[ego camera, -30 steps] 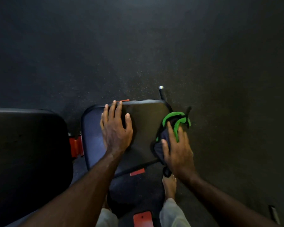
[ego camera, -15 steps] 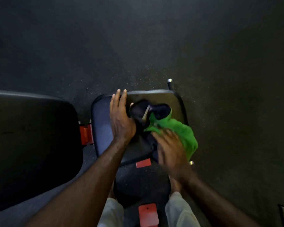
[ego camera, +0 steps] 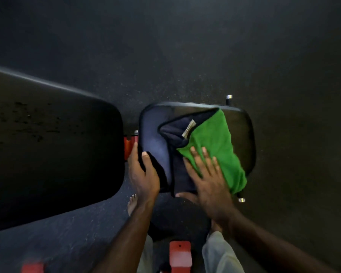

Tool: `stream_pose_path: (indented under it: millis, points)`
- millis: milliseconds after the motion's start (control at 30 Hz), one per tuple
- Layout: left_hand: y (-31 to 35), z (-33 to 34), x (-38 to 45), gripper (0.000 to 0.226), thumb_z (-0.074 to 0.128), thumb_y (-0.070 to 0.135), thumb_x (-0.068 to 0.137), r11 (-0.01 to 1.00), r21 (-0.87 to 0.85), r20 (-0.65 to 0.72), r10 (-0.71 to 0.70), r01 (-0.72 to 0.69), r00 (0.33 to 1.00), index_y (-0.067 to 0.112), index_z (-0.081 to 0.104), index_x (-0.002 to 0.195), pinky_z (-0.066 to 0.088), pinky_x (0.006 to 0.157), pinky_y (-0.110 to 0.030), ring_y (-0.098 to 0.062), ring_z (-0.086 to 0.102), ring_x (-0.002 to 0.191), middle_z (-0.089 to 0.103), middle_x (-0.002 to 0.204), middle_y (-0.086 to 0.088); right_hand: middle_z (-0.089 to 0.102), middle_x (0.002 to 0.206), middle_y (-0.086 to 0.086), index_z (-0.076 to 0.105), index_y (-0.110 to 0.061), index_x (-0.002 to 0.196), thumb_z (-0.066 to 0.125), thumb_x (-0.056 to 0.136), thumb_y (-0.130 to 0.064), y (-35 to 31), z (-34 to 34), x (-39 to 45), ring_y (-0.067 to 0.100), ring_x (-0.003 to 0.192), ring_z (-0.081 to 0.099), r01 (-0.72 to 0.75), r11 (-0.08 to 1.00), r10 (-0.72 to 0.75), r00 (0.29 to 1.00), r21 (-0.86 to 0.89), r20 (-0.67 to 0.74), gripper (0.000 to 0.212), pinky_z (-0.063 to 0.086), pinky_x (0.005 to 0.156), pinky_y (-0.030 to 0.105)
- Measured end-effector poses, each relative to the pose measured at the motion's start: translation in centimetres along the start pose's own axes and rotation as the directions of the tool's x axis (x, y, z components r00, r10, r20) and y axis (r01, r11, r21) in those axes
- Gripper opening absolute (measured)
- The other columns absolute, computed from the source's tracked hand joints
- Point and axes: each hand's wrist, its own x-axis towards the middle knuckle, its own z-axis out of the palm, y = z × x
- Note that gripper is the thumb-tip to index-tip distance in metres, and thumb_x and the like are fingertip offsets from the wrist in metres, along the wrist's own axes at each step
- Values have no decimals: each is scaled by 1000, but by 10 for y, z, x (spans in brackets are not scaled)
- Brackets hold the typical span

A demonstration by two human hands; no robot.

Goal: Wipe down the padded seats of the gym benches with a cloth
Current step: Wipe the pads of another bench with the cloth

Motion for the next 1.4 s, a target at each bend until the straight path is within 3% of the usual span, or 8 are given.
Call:
stream_pose_path:
  millis: [233, 433, 667, 833, 967, 1133, 1267, 1400]
  points:
    - [20, -6, 17, 16, 55, 18, 103, 669, -564, -61, -619, 485, 783, 16, 68, 94, 51, 94, -33, -23, 64, 108, 69, 109, -9, 11, 173, 3, 29, -25, 162, 43, 101, -67, -10, -7, 33, 25, 160, 7, 353, 935, -342, 924, -36, 169, 76, 18, 127, 47]
    - [33, -12, 16, 48, 45, 38, 109, 741, -426, -20, -582, 519, 813, 6, 57, 142, 39, 105, -27, -16, 53, 125, 58, 138, -3, 13, 173, 4, 38, -35, 157, 48, 100, -59, -37, 1, 46, 28, 160, 5, 488, 868, -457, 857, -90, 237, 62, 10, 127, 52]
    - [36, -16, 10, 67, 32, 58, 99, 955, -238, -35, -190, 177, 981, 16, 58, 144, 39, 113, -27, -9, 52, 133, 59, 144, 3, 33, 167, 2, 45, -32, 153, 56, 88, -49, -68, 7, 81, 27, 158, 16, 265, 964, -259, 956, -31, 141, 67, 13, 127, 53]
    - [37, -22, 20, 69, 31, 62, 96, 962, -246, -10, -125, 118, 992, 19, 60, 142, 36, 116, -24, -3, 49, 137, 57, 146, 9, 52, 153, 5, 65, -21, 136, 51, 88, -44, -55, 3, 138, 28, 152, 32, 511, 853, -489, 854, -105, 177, 56, 22, 123, 54]
    - [43, -21, 41, 65, 30, 60, 99, 940, -298, 122, -134, 165, 983, 25, 52, 149, 33, 121, -31, 0, 44, 140, 51, 152, 10, 37, 165, 3, 57, -33, 142, 46, 98, -54, -62, -3, 183, 32, 156, 22, 19, 997, -14, 998, -71, 66, 50, 16, 124, 59]
    - [55, -16, 56, 68, 27, 57, 97, 957, -231, 95, -159, 177, 983, 21, 50, 151, 29, 117, -18, 7, 41, 134, 50, 154, 7, 42, 162, -2, 60, -31, 142, 37, 99, -46, -38, -3, 185, 29, 155, 27, 427, 899, -407, 897, -100, 171, 52, 19, 123, 59]
    - [61, -11, 56, 73, 26, 61, 99, 970, -209, 157, -89, 121, 984, 22, 34, 160, 28, 120, -22, -3, 38, 145, 40, 162, 3, 49, 156, 9, 59, -24, 142, 48, 101, -46, -42, -9, 200, 37, 150, 34, -328, 945, 328, 945, -3, -15, 48, 22, 122, 60]
    - [67, -1, 55, 67, 27, 55, 101, 990, -124, 200, -48, 74, 979, 21, 37, 158, 26, 120, -21, -3, 35, 146, 41, 161, 3, 34, 166, 0, 42, -30, 155, 49, 100, -38, -28, -15, 166, 32, 157, 20, 235, 971, -231, 969, -36, 92, 56, 15, 126, 58]
